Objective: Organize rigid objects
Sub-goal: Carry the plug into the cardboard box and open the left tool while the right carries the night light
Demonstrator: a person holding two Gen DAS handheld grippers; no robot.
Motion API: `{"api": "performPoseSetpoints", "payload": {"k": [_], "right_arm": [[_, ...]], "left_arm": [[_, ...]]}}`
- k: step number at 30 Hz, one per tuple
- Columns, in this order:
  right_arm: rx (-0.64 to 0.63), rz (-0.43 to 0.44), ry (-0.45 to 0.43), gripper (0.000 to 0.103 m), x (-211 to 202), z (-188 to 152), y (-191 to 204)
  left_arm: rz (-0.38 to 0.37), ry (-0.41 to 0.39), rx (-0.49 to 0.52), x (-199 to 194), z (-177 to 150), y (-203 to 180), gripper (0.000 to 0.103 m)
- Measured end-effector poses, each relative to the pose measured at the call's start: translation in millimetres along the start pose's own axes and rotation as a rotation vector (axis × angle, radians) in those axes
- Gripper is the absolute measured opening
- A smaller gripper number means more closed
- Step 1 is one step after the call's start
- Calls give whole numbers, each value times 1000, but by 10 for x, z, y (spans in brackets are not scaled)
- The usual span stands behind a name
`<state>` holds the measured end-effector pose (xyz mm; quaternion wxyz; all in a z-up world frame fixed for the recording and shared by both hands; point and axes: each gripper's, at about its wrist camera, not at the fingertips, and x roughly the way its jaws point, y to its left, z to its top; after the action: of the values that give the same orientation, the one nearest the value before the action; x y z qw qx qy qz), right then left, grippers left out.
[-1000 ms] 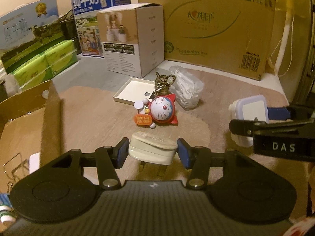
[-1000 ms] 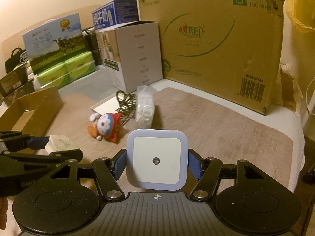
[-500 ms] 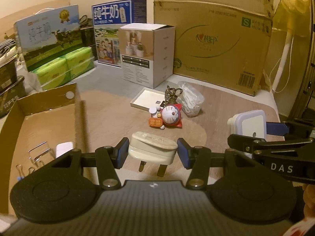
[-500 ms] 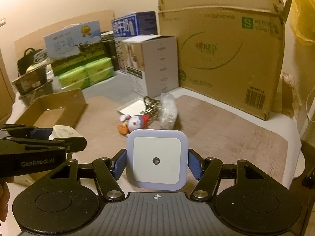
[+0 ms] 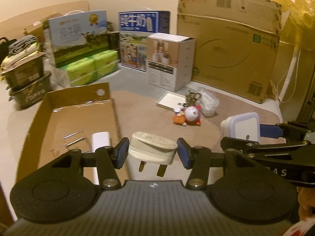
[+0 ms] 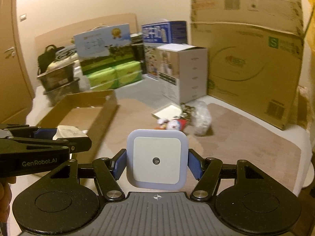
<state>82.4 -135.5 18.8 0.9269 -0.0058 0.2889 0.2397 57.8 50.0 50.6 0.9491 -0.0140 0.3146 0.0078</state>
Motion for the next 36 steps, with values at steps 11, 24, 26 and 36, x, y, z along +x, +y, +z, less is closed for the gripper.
{"api": "performPoseSetpoints", "payload": {"k": [11,24,26,36], "right_arm": [[-49,95,13,65,108,65,502],[-114,172,23,65,380,188,1004],[-117,180,25,65,441,216,1056],[-135,202,43,65,870,400,1258]], "left_arm": [[82,-6,-42,-256,-68,505,49],[148,5,-90,-295,-109,1108,49],[157,6,-90,-279,-92,1179,49],[163,23,-106,-38,29,1572,49]]}}
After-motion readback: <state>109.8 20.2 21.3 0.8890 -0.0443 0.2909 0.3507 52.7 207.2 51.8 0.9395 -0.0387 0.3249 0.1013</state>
